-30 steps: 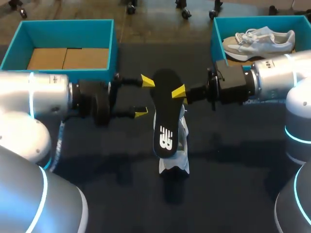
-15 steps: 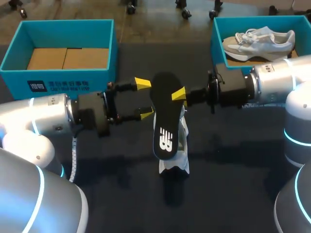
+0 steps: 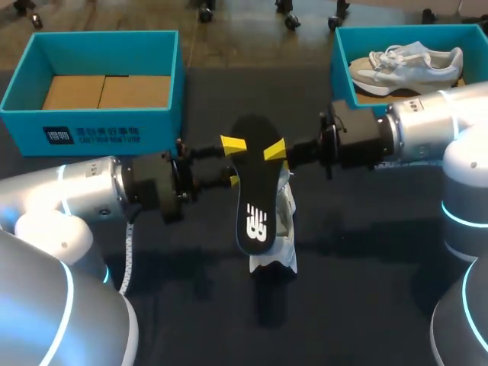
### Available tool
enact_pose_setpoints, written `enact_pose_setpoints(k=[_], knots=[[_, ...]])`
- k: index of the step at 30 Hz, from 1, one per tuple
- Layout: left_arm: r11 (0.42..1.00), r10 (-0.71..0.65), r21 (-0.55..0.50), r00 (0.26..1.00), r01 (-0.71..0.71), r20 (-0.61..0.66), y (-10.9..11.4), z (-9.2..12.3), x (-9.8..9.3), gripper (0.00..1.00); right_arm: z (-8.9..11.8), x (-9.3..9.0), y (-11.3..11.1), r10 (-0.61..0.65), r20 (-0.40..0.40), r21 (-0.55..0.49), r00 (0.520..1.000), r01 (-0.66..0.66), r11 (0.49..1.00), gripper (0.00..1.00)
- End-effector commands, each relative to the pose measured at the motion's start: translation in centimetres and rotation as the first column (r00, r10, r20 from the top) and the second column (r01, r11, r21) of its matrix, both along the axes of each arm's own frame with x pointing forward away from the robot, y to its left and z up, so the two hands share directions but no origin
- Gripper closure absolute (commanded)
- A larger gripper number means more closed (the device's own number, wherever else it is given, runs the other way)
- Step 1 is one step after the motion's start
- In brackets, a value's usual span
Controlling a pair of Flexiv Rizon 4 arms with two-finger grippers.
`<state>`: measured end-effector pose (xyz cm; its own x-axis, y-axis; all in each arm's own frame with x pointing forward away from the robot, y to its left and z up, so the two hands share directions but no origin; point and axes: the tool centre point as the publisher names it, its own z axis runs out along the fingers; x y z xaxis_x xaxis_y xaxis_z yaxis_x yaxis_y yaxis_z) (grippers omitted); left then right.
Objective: Take the shoe out of the shoebox, open the shoe tongue, remove and reinsert the insole, then place the shoe into the shoebox
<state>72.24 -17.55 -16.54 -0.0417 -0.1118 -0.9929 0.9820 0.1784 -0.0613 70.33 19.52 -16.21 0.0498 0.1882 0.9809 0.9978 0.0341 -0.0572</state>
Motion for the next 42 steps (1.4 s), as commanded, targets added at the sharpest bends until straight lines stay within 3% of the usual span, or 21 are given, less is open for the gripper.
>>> enact_pose_setpoints(k=[1, 5, 10, 12, 14, 20, 24, 29, 31, 32, 36, 42], knots=[[1.000, 0.005, -0.002, 1.000, -0.005, 0.005, -0.5, -0.1, 0.3, 0.56, 0.0, -0.3, 0.4, -0.004, 0.005, -0.001, 1.000, 0.004, 1.000, 1.00], [1.000, 0.001, -0.002, 1.000, -0.001, 0.012, -0.5, -0.2, 0.4, 0.63, 0.0, -0.5, 0.5, -0.006, 0.006, -0.004, 1.000, 0.006, 1.000, 1.00], [1.000, -0.009, 0.000, 1.000, 0.009, 0.022, -0.6, -0.3, 0.3, 0.64, 0.0, -0.5, 0.5, -0.009, 0.008, -0.004, 1.000, 0.009, 1.000, 1.00], [1.000, -0.014, 0.000, 1.000, 0.014, 0.023, -0.8, -0.3, 0.2, 0.67, 0.0, -0.6, 0.5, -0.011, 0.009, -0.004, 1.000, 0.011, 1.000, 1.00], [1.000, -0.016, -0.002, 1.000, 0.016, 0.023, -0.9, -0.3, 0.1, 0.78, 0.0, -0.6, 0.6, -0.012, 0.008, -0.004, 1.000, 0.012, 1.000, 1.00], [1.000, -0.024, -0.002, 1.000, 0.024, 0.020, -1.3, -0.4, -0.1, 0.83, 0.0, -0.7, 0.6, -0.015, 0.011, -0.003, 1.000, 0.015, 1.000, 1.00], [1.000, -0.029, 0.002, 0.999, 0.029, 0.018, -1.5, -0.5, -0.2, 1.00, 0.0, -0.7, 0.7, -0.016, 0.012, -0.001, 1.000, 0.016, 1.000, 1.00], [0.999, -0.035, 0.016, 0.999, 0.035, 0.008, -1.3, -0.8, -0.1, 1.00, -0.1, -0.7, 0.7, -0.024, 0.011, 0.003, 1.000, 0.024, 1.000, 1.00], [0.999, -0.039, 0.015, 0.999, 0.039, 0.002, -1.2, -0.8, -0.1, 1.00, -0.2, -0.8, 0.5, -0.037, 0.011, -0.003, 0.999, 0.037, 0.999, 0.54], [0.999, -0.044, 0.018, 0.999, 0.044, -0.008, -1.1, -0.7, -0.1, 1.00, -0.3, -0.8, 0.2, -0.050, 0.014, -0.022, 0.999, 0.051, 0.998, 0.00], [0.998, -0.055, 0.022, 0.997, 0.056, -0.058, -0.9, -0.8, -0.2, 1.00, -0.6, -1.1, -0.9, -0.068, 0.038, -0.086, 0.997, 0.071, 0.994, 0.00], [0.996, -0.066, 0.048, 0.992, 0.072, -0.107, -0.4, -1.4, -0.7, 1.00, -1.1, -1.1, -2.0, -0.060, 0.156, -0.221, 0.986, 0.094, 0.971, 0.00]])
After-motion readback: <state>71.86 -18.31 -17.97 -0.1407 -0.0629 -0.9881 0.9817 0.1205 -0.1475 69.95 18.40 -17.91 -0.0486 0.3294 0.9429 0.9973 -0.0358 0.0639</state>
